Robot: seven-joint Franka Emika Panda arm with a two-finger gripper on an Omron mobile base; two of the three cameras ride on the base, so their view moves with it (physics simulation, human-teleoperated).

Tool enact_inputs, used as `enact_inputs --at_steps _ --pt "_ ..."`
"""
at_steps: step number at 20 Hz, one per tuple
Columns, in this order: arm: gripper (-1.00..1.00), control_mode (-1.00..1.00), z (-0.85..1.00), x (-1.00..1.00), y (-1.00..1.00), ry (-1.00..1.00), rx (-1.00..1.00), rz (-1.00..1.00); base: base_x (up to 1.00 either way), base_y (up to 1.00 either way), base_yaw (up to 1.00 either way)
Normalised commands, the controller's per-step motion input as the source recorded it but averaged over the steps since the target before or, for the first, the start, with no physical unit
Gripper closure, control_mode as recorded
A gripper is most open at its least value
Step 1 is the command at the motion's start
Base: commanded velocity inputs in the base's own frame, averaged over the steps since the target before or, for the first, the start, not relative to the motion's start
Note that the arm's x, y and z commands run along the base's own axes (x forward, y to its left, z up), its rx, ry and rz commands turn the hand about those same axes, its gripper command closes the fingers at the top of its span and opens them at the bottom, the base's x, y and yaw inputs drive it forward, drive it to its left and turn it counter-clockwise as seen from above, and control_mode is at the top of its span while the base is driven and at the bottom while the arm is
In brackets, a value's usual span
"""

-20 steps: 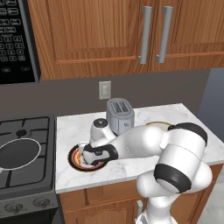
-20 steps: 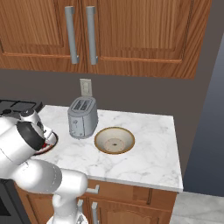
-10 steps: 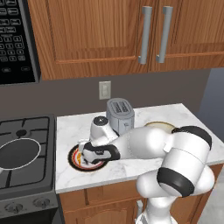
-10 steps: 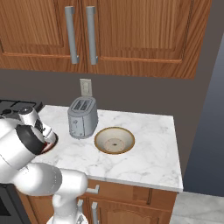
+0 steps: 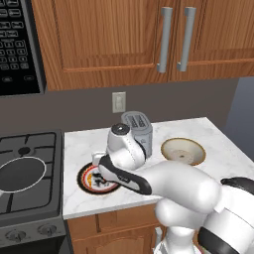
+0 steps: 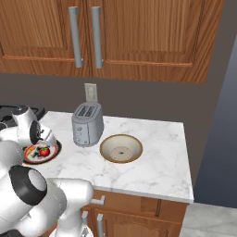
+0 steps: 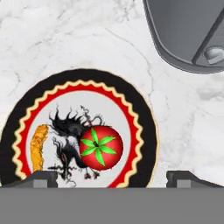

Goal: Place the shrimp on the plate and place the tomato on the same plate.

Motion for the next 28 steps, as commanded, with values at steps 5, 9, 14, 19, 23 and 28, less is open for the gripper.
enact_inputs --at_steps 5,9,14,19,23,28 --pt "-1.0 -1.0 0.39 -0.49 -0.59 0.0 0.0 0.0 0.0 0.0 0.0" --pt "-1.0 -1.0 0.38 -0.58 -0.66 0.0 0.0 0.0 0.0 0.0 0.0" --pt "-1.0 -1.0 0.33 -0.44 -0.68 -0.02 0.0 0.01 0.0 0.0 0.0" --pt "-1.0 -1.0 0.39 -0.33 -0.64 -0.04 0.0 0.02 0.0 0.0 0.0" --pt "-1.0 -1.0 0.3 -0.45 -0.49 -0.1 -0.01 0.02 0.0 0.0 0.0" --pt "-1.0 -1.0 0.35 -0.35 -0.3 -0.08 -0.02 0.0 0.0 0.0 0.0"
